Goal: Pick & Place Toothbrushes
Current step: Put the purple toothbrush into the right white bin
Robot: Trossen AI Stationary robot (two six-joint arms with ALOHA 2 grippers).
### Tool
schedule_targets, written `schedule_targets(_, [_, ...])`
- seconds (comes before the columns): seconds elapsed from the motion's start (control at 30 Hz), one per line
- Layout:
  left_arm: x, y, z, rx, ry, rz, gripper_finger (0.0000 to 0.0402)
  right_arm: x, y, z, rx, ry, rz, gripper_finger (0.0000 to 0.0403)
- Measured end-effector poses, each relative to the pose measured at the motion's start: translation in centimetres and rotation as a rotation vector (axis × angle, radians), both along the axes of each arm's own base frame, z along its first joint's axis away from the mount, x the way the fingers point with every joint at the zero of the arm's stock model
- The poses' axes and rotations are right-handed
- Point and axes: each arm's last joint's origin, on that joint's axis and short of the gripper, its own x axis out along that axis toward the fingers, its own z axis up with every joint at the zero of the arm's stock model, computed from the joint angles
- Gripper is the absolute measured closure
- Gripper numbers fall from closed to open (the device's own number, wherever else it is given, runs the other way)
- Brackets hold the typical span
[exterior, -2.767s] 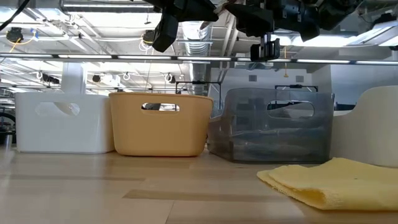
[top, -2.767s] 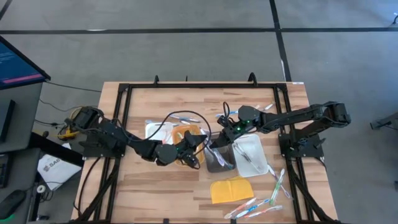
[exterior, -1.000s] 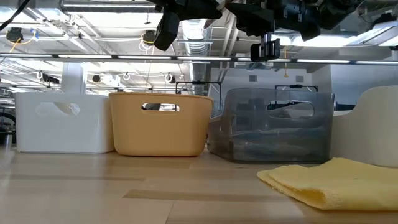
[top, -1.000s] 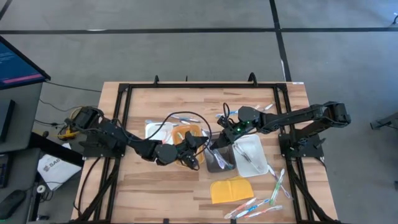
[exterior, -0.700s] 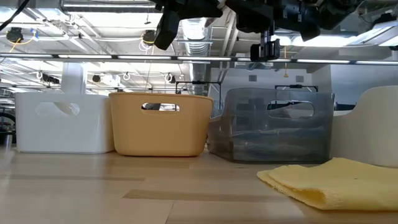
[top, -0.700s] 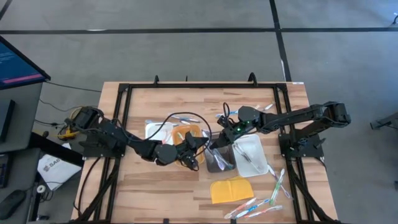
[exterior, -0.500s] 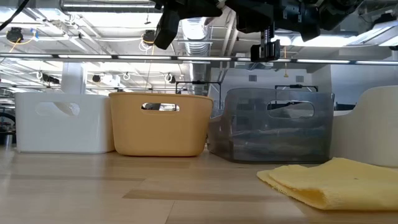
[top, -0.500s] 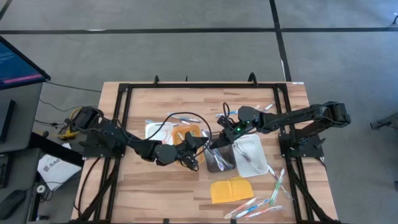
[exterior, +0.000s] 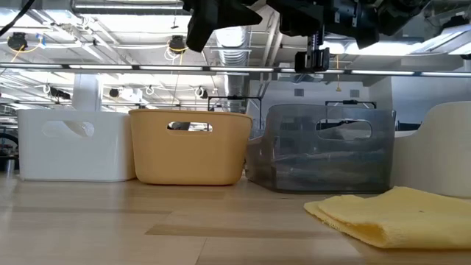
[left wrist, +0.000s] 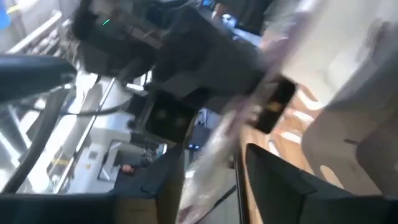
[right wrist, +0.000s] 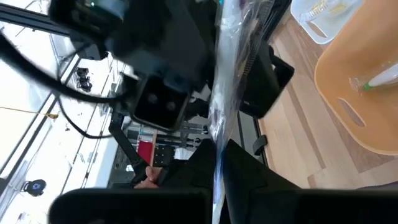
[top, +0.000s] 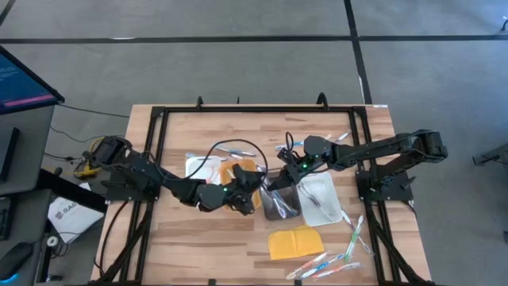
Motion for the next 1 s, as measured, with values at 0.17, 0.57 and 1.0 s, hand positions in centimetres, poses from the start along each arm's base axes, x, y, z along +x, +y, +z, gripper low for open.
schedule_targets(0.17, [-0.1,-0.1,0.2,-0.044,-0.044,0.039,0.0196,0.0,0.0,-0.2,-0.025,0.008,0.004,0.0386])
schedule_targets(0.57, [-0.5,-1.0,0.5,-0.129,-0.115,0.046,0.0160,-0.7,-0.2,-0.2,-0.135,0.004,0.021,0.0393])
schedule_targets(1.0, [-4.4,-1.2,3.8,-0.215,-0.231,0.038,0.0159,-7.0,-0.2,1.2,-0.362,0.303,-0.131,0.0397])
